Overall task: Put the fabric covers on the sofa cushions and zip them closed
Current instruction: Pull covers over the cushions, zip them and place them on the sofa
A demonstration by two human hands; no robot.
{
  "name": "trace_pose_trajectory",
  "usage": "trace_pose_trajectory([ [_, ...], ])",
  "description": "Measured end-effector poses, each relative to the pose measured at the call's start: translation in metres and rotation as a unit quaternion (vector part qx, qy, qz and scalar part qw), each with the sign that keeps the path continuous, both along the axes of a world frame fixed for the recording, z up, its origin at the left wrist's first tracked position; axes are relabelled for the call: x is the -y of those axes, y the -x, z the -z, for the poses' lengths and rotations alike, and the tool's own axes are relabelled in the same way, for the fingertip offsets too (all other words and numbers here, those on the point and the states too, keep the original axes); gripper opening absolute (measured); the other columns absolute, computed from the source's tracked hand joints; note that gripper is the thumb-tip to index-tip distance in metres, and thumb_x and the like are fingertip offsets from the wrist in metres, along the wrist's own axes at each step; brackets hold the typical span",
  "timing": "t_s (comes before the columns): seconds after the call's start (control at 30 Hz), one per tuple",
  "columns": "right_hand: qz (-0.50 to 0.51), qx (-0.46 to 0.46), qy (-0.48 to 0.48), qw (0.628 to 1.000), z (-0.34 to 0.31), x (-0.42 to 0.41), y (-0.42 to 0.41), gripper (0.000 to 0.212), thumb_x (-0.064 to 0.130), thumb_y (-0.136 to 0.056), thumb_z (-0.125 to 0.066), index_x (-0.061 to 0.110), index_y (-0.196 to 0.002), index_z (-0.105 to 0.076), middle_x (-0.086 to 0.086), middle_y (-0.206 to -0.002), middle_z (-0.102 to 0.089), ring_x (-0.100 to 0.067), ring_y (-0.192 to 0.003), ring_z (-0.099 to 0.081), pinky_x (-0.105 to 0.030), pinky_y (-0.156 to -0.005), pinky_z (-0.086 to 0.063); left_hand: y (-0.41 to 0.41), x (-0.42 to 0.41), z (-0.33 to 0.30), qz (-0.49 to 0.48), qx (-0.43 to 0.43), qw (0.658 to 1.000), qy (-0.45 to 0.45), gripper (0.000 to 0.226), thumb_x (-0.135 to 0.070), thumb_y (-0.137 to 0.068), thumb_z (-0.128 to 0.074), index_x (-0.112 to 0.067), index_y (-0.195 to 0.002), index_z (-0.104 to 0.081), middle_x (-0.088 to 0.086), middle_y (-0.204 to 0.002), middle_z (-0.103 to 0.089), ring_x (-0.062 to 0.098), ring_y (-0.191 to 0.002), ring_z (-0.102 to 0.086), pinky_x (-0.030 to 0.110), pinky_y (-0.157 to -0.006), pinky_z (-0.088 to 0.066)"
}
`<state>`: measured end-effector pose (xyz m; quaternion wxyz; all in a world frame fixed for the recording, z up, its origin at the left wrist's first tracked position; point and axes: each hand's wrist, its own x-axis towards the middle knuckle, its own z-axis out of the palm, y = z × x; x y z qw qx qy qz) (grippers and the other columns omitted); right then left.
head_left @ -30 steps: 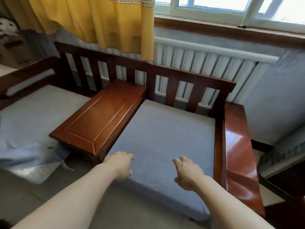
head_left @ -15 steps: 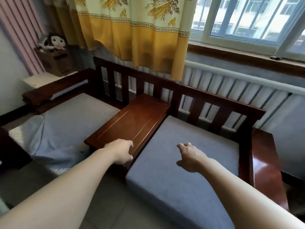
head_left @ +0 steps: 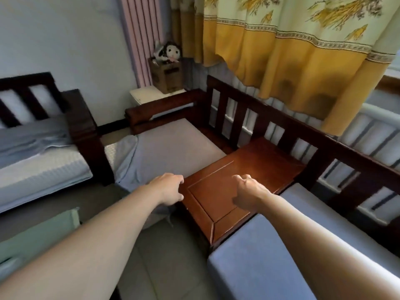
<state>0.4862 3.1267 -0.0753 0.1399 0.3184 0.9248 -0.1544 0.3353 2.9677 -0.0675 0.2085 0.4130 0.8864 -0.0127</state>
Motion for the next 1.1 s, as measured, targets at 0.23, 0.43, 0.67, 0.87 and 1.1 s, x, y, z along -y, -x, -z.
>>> trace_pose_trajectory([
  [0.23,-0.107,0.008,0.02,0.994,0.008,0.012,0.112,0.06,0.029,-0.089,-0.055,0.015,-0.141,-0.03,-0.014,-0.136,-0.038,-0.032,-0.12,-0.046,-0.042,-0.094,-0.048,0.077,0.038,0.008,-0.087,0.011,0.996,0.032,0.048,-0.038,-0.088,-0.057,-0.023,-0.132,-0.043,0.004,-0.136,-0.046,0.027,-0.122,-0.046,0.037,-0.094,-0.042],
  [0.43,-0.163,0.014,0.017,0.986,0.016,0.039,0.22,0.063,0.034,-0.089,-0.058,0.015,-0.141,-0.03,-0.013,-0.137,-0.039,-0.031,-0.12,-0.047,-0.04,-0.096,-0.046,0.167,0.074,0.015,-0.153,0.015,0.988,0.024,0.048,-0.033,-0.088,-0.057,-0.026,-0.133,-0.043,0.002,-0.139,-0.043,0.025,-0.125,-0.044,0.036,-0.098,-0.041],
  [0.67,-0.155,0.029,0.024,0.987,0.027,0.064,0.377,0.065,0.037,-0.09,-0.058,0.018,-0.144,-0.026,-0.011,-0.14,-0.036,-0.028,-0.118,-0.048,-0.039,-0.097,-0.046,0.322,0.089,0.027,-0.135,0.027,0.99,0.032,0.042,-0.032,-0.089,-0.055,-0.022,-0.128,-0.045,0.003,-0.13,-0.048,0.026,-0.117,-0.049,0.036,-0.091,-0.044],
  [0.87,-0.116,0.032,0.033,0.992,0.038,0.053,0.466,0.067,0.036,-0.092,-0.057,0.018,-0.146,-0.022,-0.011,-0.143,-0.034,-0.028,-0.12,-0.048,-0.038,-0.097,-0.047,0.428,0.067,0.039,-0.097,0.038,0.993,0.061,0.048,-0.035,-0.09,-0.054,-0.022,-0.135,-0.042,0.004,-0.136,-0.046,0.026,-0.122,-0.046,0.041,-0.097,-0.043],
  [1.1,-0.065,0.015,0.052,0.996,0.053,0.003,0.554,0.066,0.036,-0.091,-0.058,0.018,-0.145,-0.024,-0.011,-0.138,-0.037,-0.027,-0.116,-0.049,-0.036,-0.094,-0.049,0.521,0.0,0.042,-0.046,0.017,0.997,0.066,0.056,-0.036,-0.092,-0.053,-0.022,-0.142,-0.032,0.004,-0.143,-0.04,0.025,-0.128,-0.042,0.035,-0.095,-0.04],
])
